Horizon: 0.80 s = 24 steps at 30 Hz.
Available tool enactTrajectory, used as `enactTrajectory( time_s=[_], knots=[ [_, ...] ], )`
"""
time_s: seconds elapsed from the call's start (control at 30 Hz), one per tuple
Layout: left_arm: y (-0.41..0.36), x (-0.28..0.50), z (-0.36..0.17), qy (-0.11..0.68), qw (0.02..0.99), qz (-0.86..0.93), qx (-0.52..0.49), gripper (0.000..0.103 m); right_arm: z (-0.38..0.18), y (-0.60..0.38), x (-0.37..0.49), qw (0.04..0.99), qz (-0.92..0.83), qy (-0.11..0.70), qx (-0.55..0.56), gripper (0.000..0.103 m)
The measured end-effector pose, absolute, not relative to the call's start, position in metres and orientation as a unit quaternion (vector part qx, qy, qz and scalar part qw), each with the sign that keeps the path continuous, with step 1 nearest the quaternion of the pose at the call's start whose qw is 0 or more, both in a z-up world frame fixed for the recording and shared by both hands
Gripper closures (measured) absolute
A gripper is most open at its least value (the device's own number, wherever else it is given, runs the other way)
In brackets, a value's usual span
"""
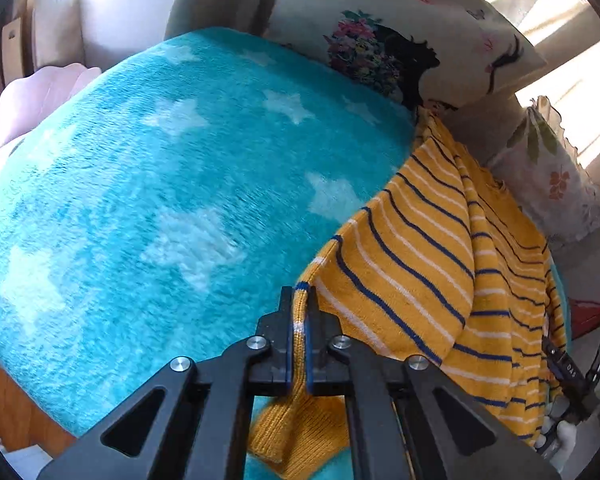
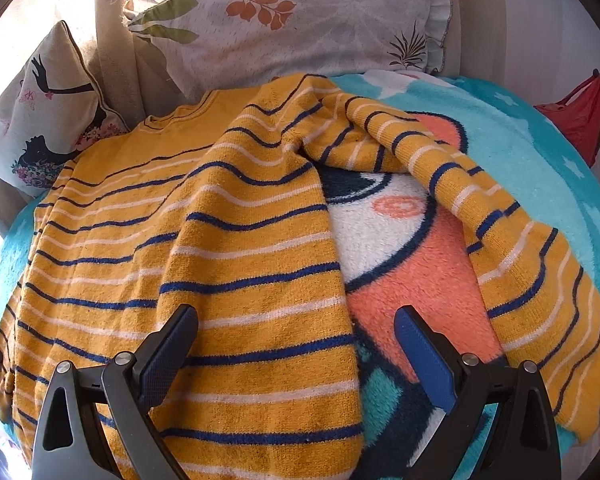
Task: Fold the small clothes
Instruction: 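Grasp the sweater's sleeve cuff nearest the left gripper with the left gripper, then lift the held sleeve and fold it across the sweater chest, then release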
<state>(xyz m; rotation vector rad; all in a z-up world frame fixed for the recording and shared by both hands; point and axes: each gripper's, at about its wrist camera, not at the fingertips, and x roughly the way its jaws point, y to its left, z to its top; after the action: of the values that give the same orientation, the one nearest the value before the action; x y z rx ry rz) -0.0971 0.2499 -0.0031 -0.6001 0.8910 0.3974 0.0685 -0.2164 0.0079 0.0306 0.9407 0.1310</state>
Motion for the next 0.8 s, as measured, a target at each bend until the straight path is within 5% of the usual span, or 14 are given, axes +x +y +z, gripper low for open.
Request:
enactTrajectory(
  time_s=[0.43,0.8],
  knots=[
    [0.362,-0.066,0.104,0.351,0.83,0.404,-0.159,0.099,0.011,-0.214,0.069,0.889,0.068,0.452,0.037,0.002],
    [0.179,0.059,0.141,0.384,0.902,0.168,-0.101,0.099,0.017,-0.232,0.064,0.893,0.084,0.437,0.064,0.002]
  ],
)
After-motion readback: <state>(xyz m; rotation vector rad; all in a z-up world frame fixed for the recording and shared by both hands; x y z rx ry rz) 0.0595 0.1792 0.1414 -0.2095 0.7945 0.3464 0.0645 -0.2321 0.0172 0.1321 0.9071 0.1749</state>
